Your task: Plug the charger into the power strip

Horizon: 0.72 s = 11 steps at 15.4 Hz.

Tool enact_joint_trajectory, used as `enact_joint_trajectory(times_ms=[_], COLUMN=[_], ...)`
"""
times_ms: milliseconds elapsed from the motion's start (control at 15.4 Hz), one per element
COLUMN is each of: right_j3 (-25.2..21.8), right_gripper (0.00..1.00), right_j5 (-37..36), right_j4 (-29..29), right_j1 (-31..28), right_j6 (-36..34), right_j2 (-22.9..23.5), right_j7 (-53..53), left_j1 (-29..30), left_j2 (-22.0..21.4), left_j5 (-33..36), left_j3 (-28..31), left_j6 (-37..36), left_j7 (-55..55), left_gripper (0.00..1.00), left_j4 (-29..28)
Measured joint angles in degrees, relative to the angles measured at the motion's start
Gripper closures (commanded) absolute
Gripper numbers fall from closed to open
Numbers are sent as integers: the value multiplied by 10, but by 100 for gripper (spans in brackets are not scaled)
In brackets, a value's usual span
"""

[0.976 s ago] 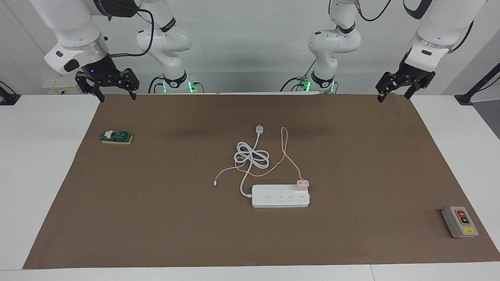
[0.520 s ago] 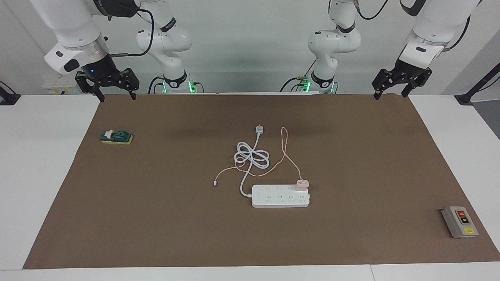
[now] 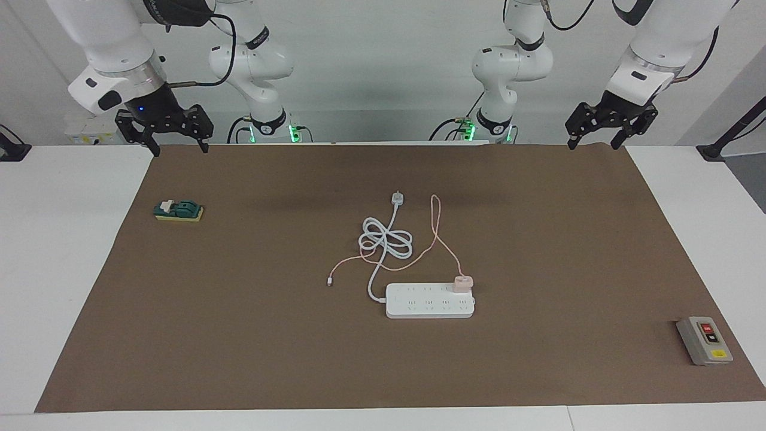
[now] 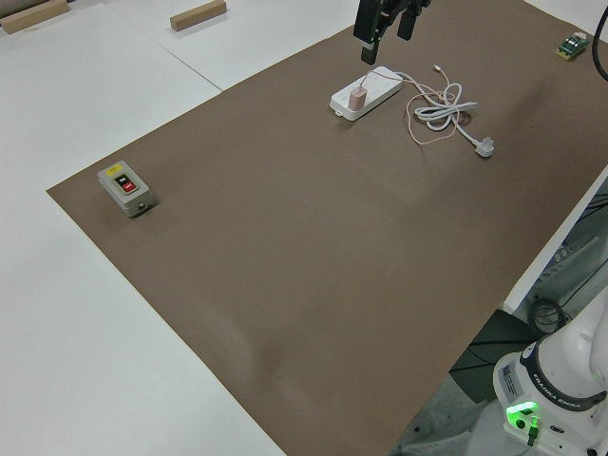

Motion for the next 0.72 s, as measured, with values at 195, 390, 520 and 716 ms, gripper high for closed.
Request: enact_joint_trajectory(times_ms=[195, 390, 520, 716], right_j3=[0, 0, 0, 0], right_gripper=[0, 0, 0, 0], right_j5=[0, 0, 0, 0], right_j4=[0, 0, 0, 0], right_j1=[0, 0, 0, 0], right_j6=[0, 0, 0, 0], right_j2=[0, 0, 0, 0], right_j7=[0, 0, 0, 0], left_j1=[0, 0, 0, 0], left_j2=[0, -1, -1, -1], left_j5=[-1, -1, -1, -1], left_j3=[0, 1, 1, 2], left_j6=[-14, -19, -20, -21], left_j7=[-7, -8, -8, -8], left_gripper=[0, 0, 0, 0], left_j4=[0, 0, 0, 0])
